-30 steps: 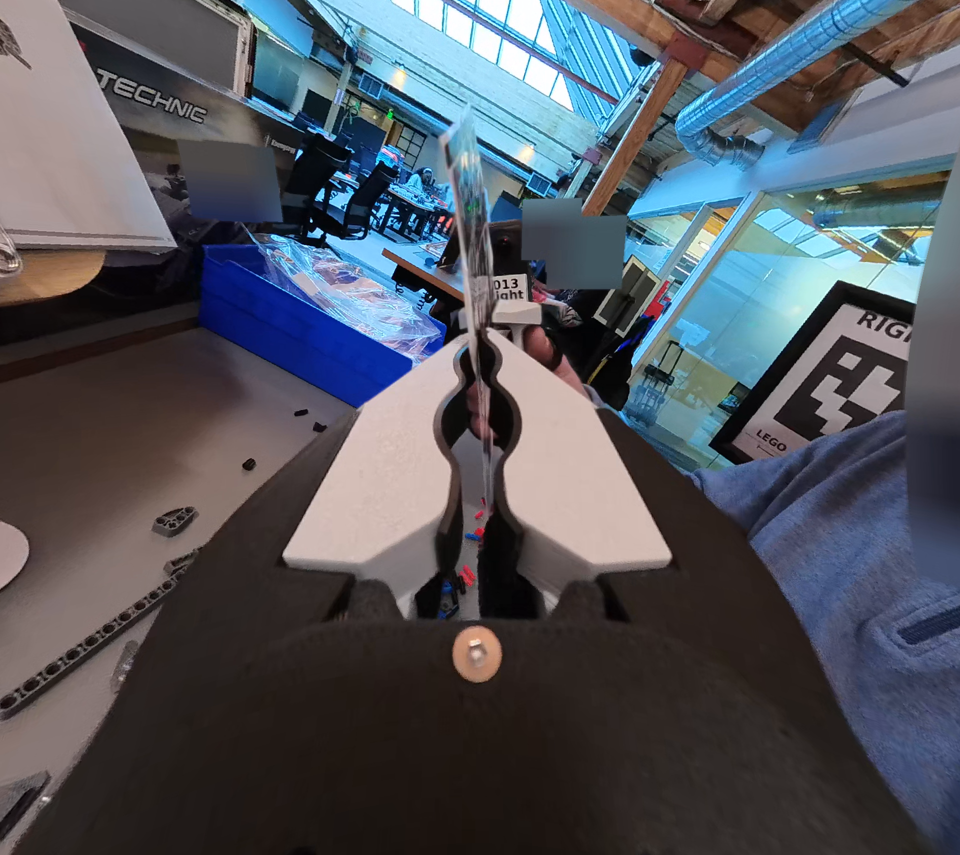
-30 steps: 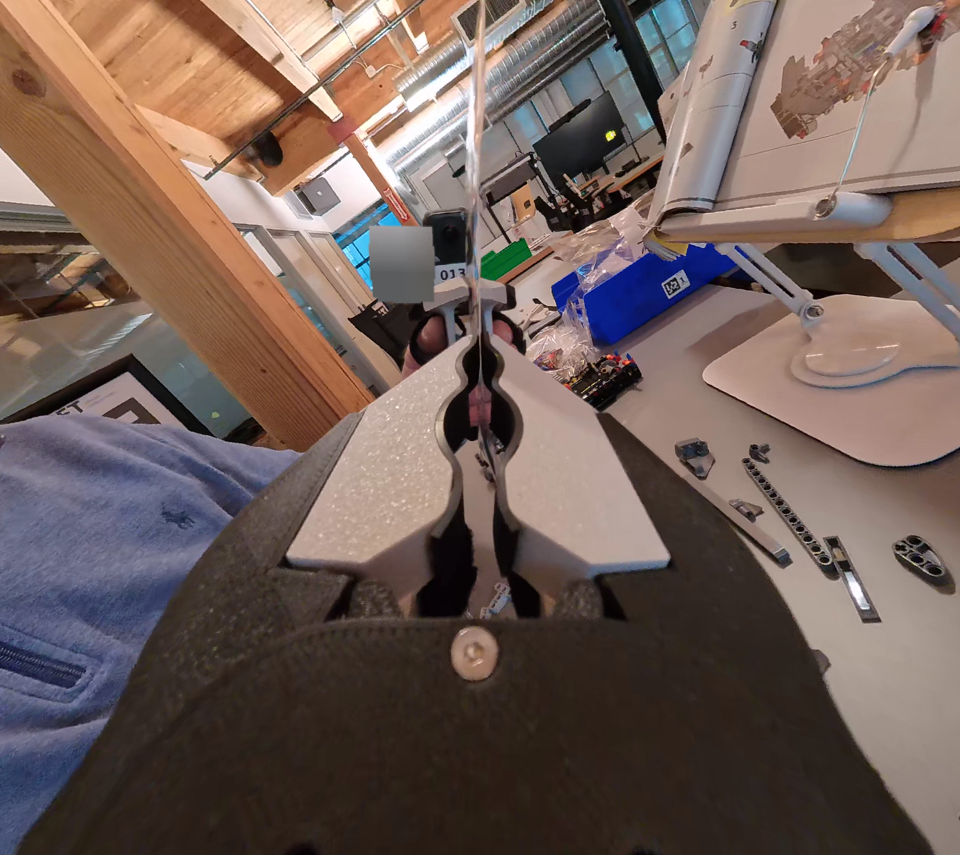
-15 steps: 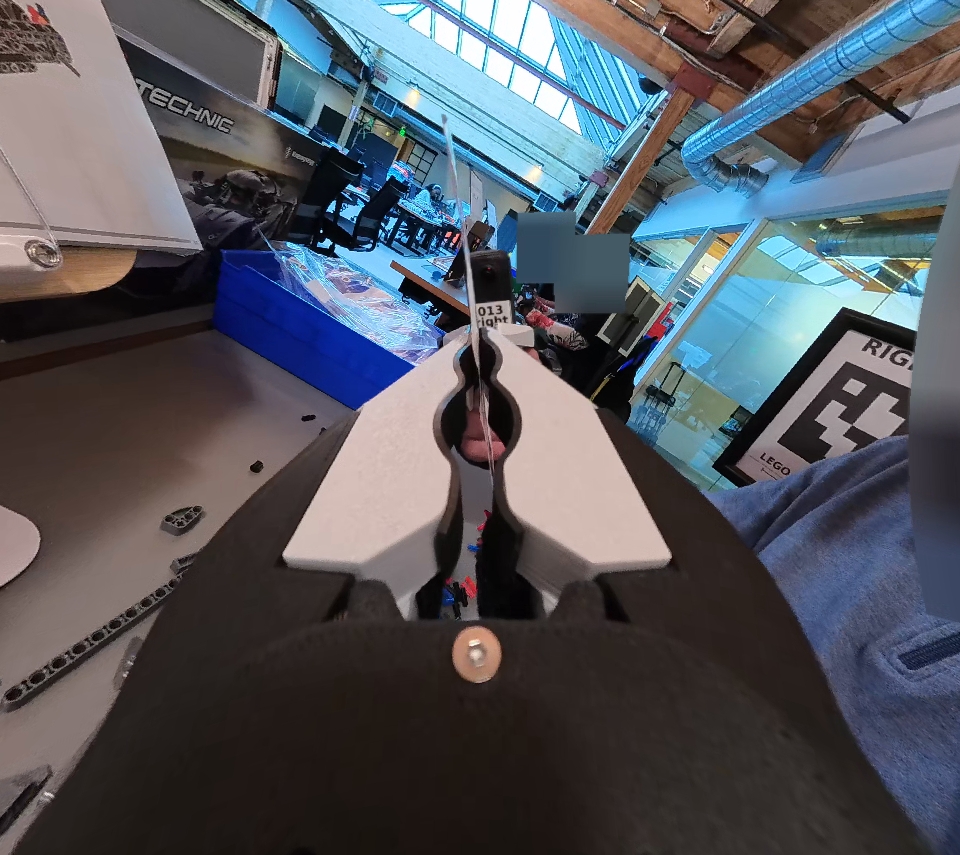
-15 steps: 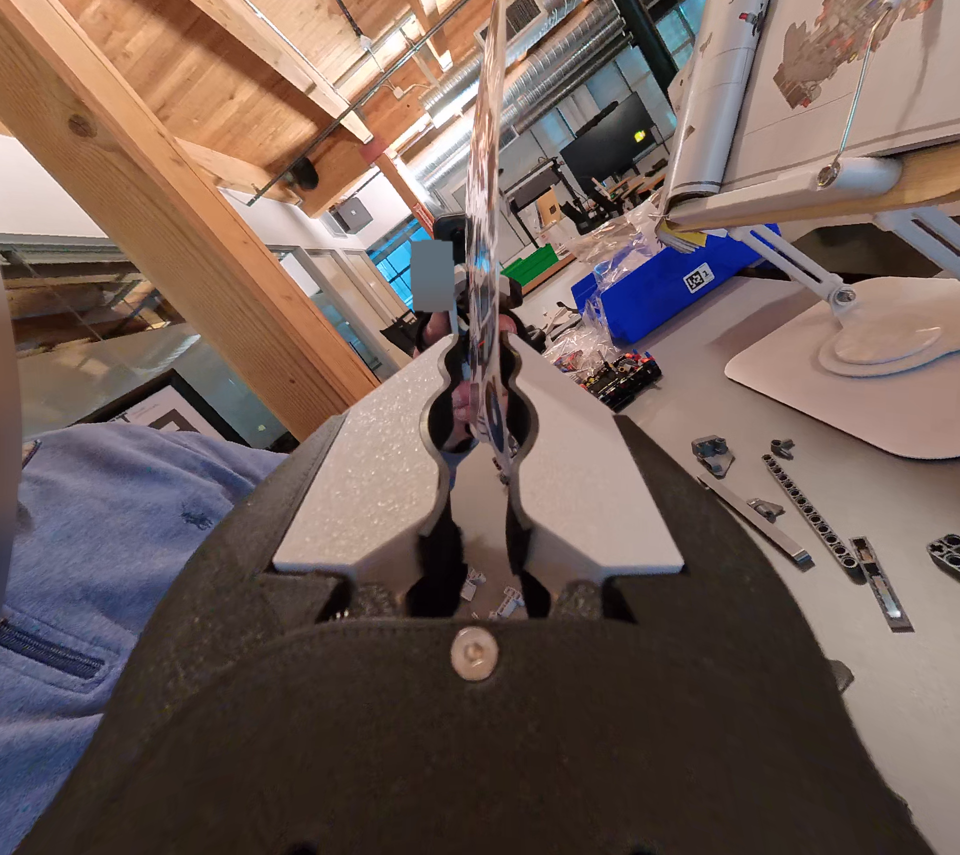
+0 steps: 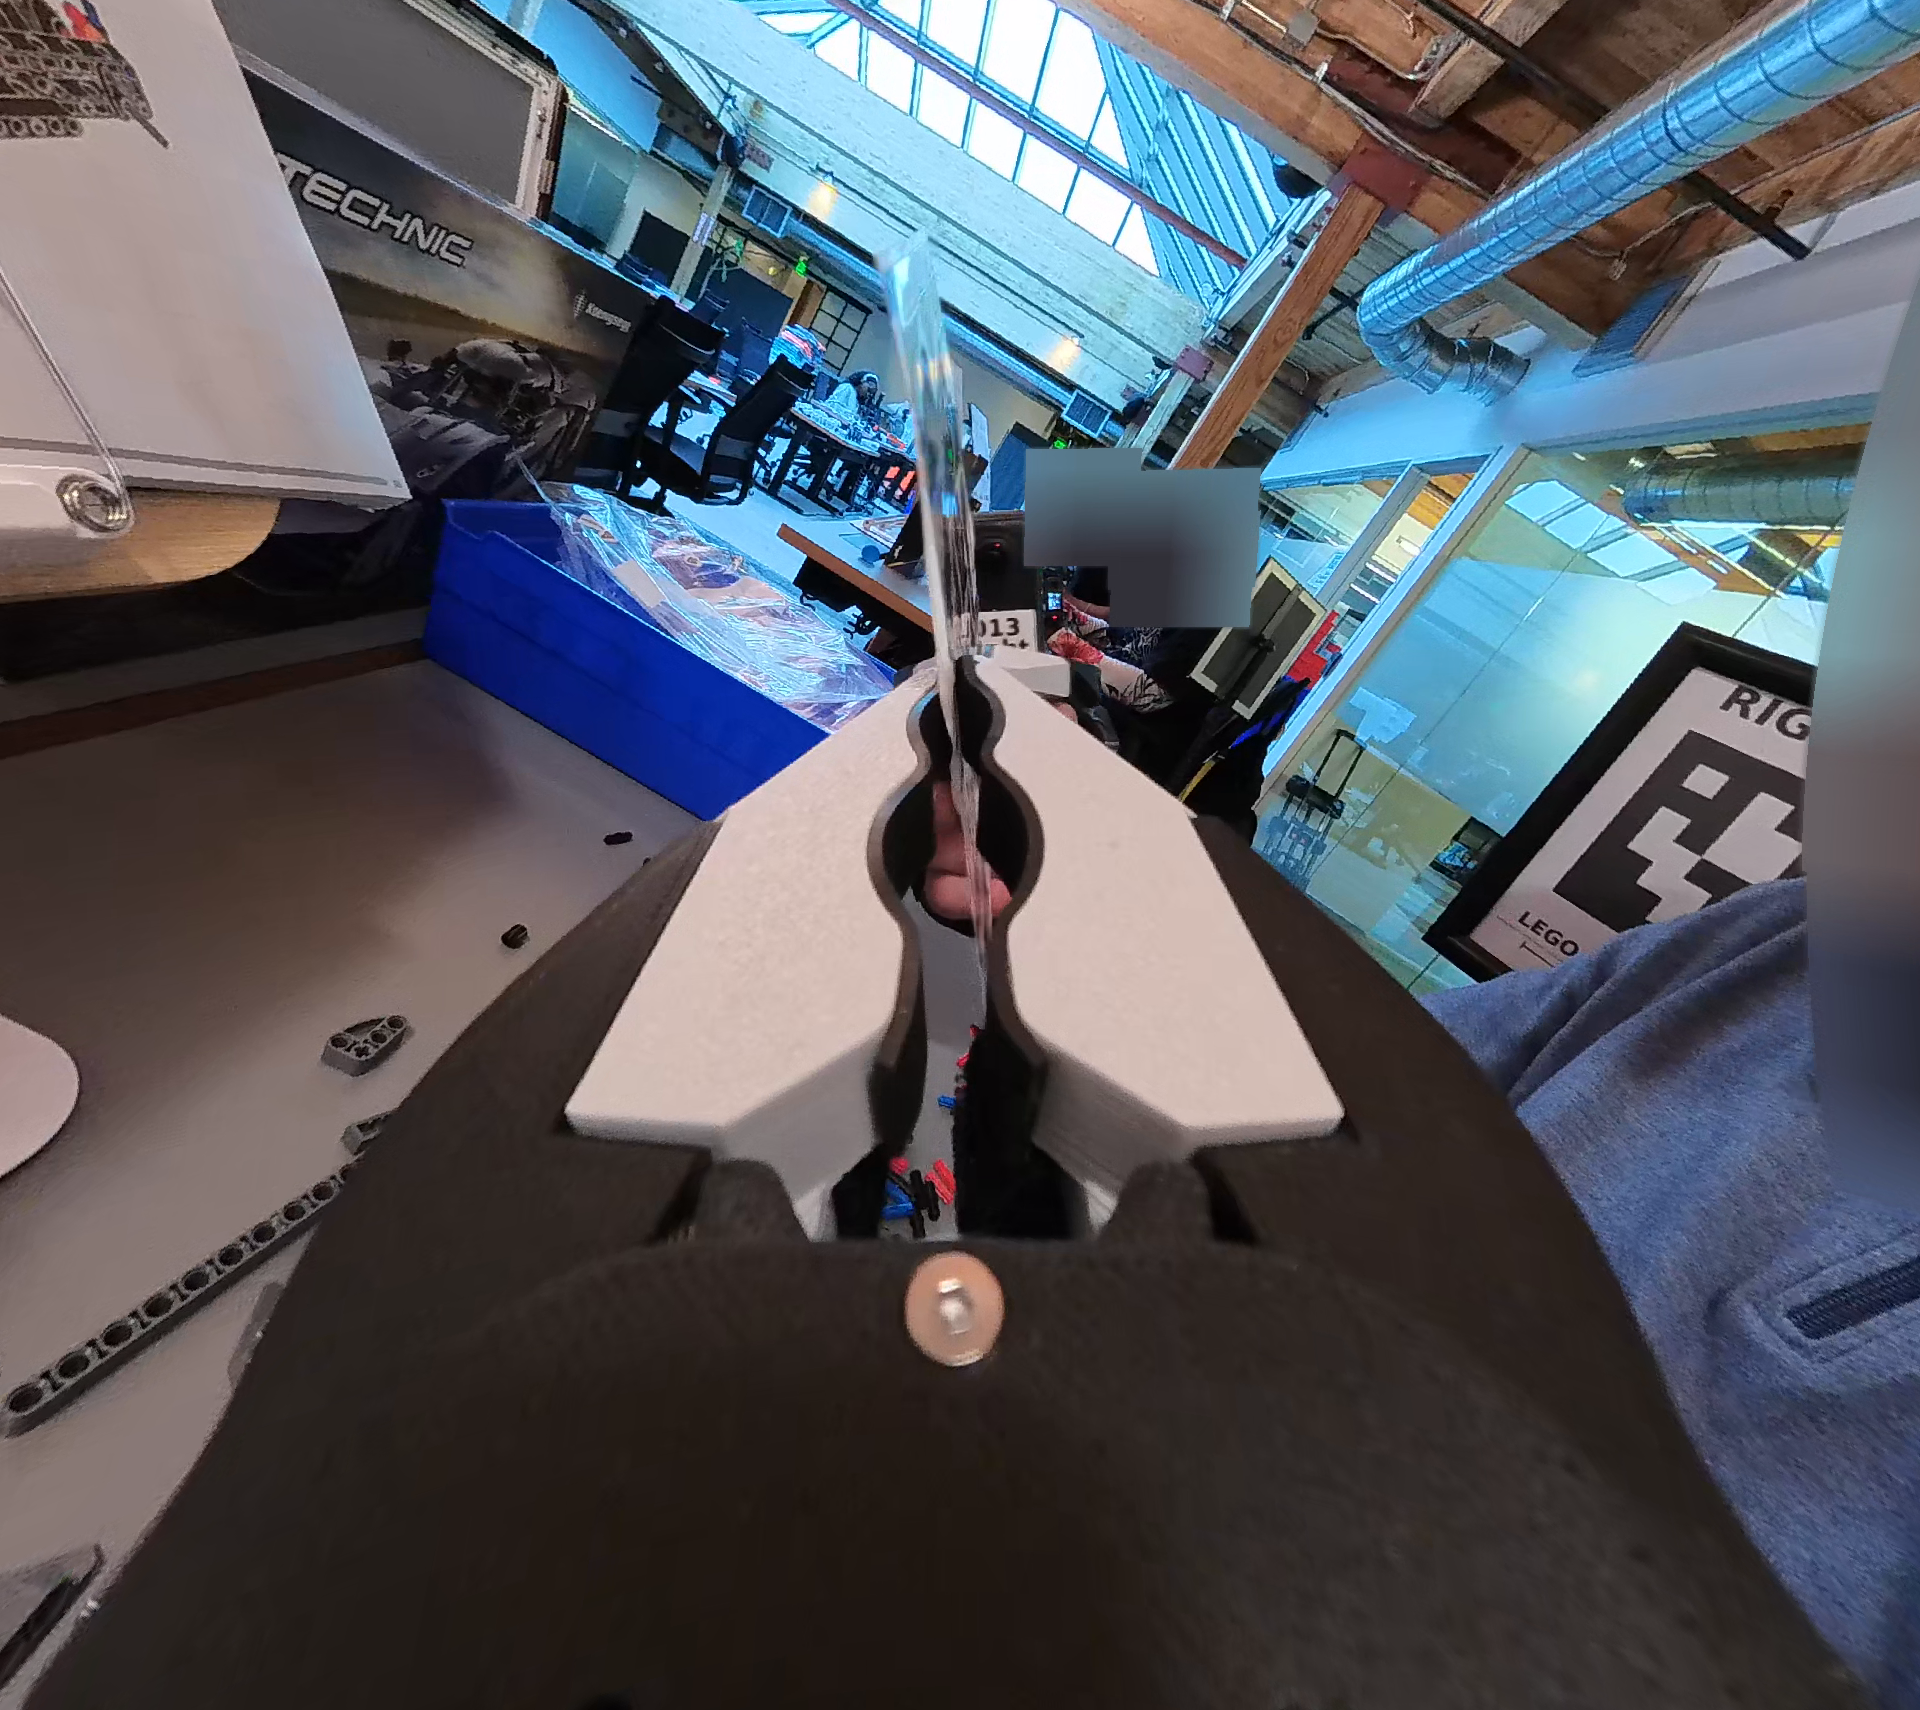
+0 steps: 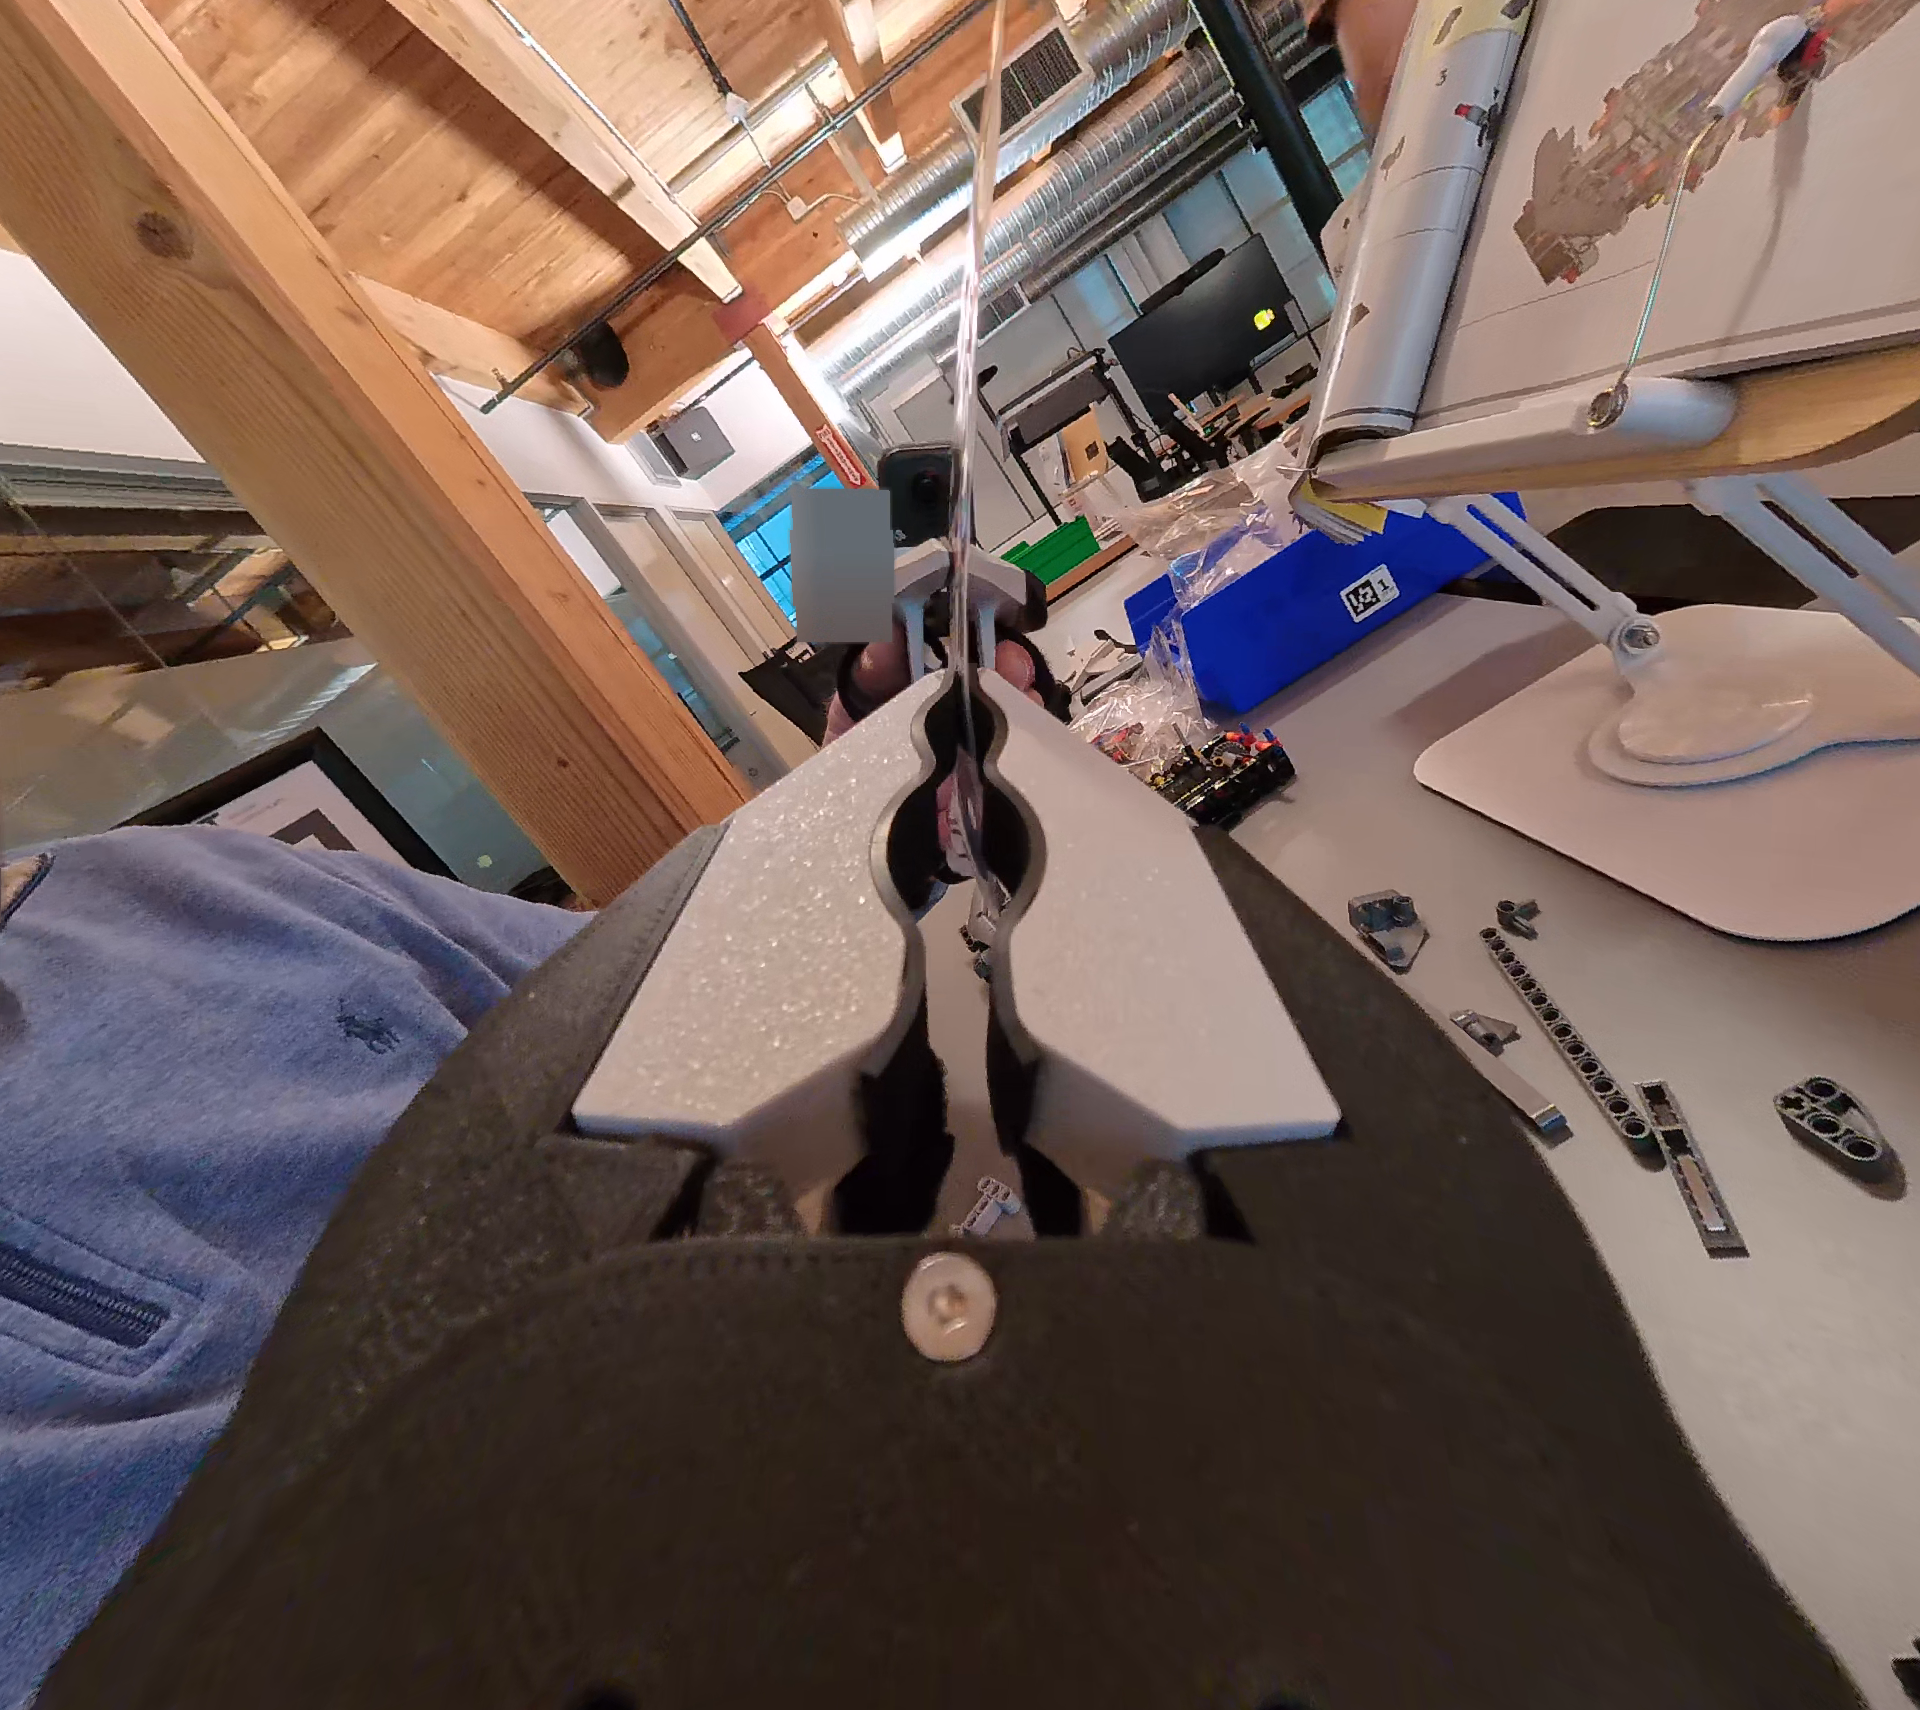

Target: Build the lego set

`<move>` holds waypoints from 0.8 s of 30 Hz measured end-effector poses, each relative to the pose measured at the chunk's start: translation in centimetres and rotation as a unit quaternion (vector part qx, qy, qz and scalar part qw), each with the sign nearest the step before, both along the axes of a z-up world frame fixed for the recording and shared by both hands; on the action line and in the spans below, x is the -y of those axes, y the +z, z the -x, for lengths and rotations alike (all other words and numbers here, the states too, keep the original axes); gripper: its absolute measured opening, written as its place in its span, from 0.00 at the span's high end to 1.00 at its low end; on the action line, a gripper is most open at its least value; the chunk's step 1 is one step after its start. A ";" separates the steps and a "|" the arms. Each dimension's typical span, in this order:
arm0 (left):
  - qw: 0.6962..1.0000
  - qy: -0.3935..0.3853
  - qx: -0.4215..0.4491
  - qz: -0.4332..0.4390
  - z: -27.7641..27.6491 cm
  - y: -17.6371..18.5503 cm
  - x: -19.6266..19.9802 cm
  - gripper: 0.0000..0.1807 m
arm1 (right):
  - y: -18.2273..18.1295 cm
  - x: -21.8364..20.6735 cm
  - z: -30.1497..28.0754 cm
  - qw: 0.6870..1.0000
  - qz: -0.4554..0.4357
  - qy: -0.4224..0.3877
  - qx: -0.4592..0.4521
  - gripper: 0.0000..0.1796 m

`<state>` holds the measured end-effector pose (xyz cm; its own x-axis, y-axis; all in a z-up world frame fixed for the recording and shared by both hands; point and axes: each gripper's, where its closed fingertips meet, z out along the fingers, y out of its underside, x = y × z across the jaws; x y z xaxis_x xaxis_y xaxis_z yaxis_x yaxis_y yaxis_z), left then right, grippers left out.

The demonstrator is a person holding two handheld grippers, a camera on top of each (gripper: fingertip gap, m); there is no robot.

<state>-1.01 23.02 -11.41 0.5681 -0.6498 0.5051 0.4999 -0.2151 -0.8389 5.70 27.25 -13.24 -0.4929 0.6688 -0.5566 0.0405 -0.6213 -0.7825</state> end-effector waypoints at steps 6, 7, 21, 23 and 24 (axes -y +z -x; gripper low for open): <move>1.000 0.000 -0.002 -0.001 0.0 0.1 0.0 1.00 | 0.1 0.0 0.0 1.000 -0.001 0.000 -0.002 1.00; 1.000 0.000 -0.002 -0.001 0.0 0.1 0.0 1.00 | 0.1 0.0 0.0 1.000 -0.001 0.000 -0.002 1.00; 1.000 -0.002 -0.015 -0.014 -0.3 0.2 0.4 0.97 | 0.0 0.4 -0.1 0.999 -0.031 0.000 0.012 1.00; 1.000 -0.020 -0.016 -0.010 -0.9 0.1 0.7 0.94 | -0.1 1.0 0.1 0.998 -0.051 0.007 0.026 1.00; 1.000 -0.018 -0.023 -0.011 -1.0 0.0 0.7 0.99 | -0.1 1.1 0.2 0.998 -0.061 0.007 0.033 1.00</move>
<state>0.00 22.32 -11.41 0.5666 -0.6808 0.4642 0.4526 -0.2136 -0.8658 5.49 26.10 -13.34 -0.4674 0.7267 -0.5034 0.1031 -0.5207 -0.8475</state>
